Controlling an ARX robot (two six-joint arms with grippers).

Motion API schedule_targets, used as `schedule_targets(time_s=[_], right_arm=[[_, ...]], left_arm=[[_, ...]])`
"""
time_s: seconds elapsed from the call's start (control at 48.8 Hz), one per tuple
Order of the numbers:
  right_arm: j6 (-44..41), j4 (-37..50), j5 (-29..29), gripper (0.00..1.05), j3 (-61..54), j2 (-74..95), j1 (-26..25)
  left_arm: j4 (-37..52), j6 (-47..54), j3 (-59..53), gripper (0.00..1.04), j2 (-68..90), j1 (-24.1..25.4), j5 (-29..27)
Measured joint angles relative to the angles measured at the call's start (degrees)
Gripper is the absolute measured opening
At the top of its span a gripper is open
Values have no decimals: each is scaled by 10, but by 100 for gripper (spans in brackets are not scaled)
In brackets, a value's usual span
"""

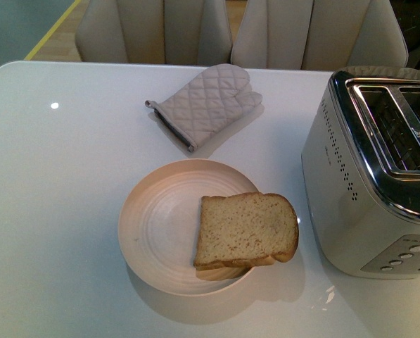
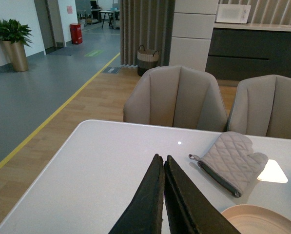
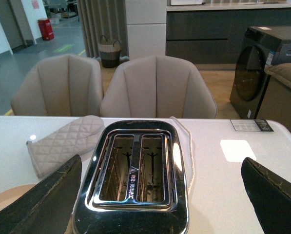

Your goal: Put bread into toaster

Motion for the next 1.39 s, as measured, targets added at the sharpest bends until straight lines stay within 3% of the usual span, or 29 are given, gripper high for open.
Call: schedule_targets(time_s=[0.143, 0.246, 0.492, 0.594, 0.779, 0.799, 0.861, 0.922, 1.086, 1.394], right_arm=[[0, 0, 0, 96, 0, 0, 0], [0, 0, 0, 96, 0, 0, 0], [0, 0, 0, 96, 0, 0, 0], [0, 0, 0, 96, 0, 0, 0], [0, 0, 0, 96, 0, 0, 0], [1, -7, 15, 96, 2, 5, 3], [34, -137, 188, 96, 51, 86, 66], [51, -166, 252, 96, 63, 140, 106], [116, -139, 200, 96, 121, 255, 130], [321, -146, 98, 96, 237, 476, 181]], left_arm=[[-19, 0, 0, 3, -19, 0, 0], [-109, 0, 0, 3, -91, 0, 0], [-119, 0, 0, 4, -115, 0, 0], [-118, 0, 0, 21, -115, 0, 0], [-119, 0, 0, 64, -115, 0, 0], [-118, 0, 0, 67, -115, 0, 0], [-119, 0, 0, 83, -115, 0, -1], [-119, 0, 0, 97, -116, 0, 0], [-119, 1, 0, 98, -116, 0, 0], [-119, 1, 0, 98, -116, 0, 0]])
